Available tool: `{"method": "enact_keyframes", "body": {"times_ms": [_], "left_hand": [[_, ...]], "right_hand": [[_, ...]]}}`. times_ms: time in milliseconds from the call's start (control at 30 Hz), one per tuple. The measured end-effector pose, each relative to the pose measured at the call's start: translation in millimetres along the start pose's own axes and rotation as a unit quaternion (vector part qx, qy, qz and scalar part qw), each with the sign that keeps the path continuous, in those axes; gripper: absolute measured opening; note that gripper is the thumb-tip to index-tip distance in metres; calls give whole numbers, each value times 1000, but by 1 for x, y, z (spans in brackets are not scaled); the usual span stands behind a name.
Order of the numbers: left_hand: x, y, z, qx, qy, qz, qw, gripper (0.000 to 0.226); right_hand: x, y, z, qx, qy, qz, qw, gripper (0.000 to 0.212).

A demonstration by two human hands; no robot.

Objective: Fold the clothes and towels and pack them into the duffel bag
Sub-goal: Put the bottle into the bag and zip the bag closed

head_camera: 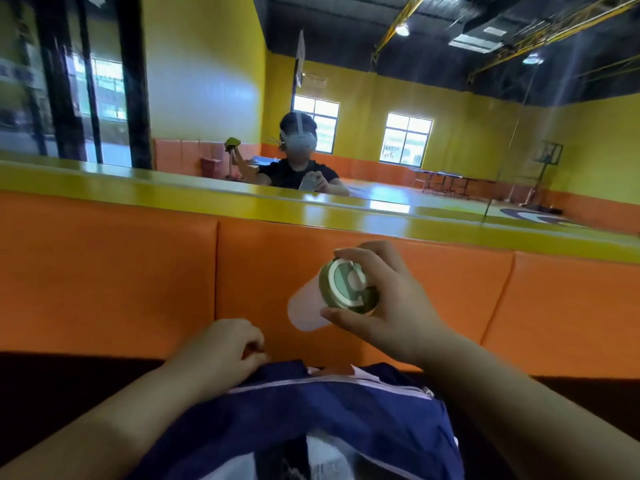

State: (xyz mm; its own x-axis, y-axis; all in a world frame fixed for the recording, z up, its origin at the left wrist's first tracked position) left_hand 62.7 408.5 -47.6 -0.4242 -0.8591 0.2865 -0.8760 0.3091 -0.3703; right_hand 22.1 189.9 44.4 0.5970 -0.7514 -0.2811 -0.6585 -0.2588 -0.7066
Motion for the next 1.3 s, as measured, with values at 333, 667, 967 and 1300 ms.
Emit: {"method": "enact_keyframes", "body": {"times_ms": [333,667,967,1300], "left_hand": [[5,60,36,-31,-43,29,998,24],[-25,69,8,18,7,26,999,29],[-55,62,-23,-71,-171,-8,983,43],[-54,56,-36,-113,-128,-76,982,101]], "right_hand": [[2,69,28,-52,-67,18,996,69],[1,91,34,-16,-173,-13,985,62],[-17,72,42,-97,-142,-76,982,66],[-46,36,106,-151,17,-225,962,68]]}}
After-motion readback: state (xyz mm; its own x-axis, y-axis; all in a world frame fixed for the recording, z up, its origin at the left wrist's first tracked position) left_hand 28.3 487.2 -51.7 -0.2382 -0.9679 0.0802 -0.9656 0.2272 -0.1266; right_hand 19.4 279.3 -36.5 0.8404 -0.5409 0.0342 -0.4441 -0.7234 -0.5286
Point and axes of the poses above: each hand's wrist, its own y-axis away from the middle knuckle, its own z-axis out of the palm, x = y × z, the point moved 3 cm from there along -y, towards the middle knuckle, and after that the axes turned 7 degrees about x, right-handed, at the moved point
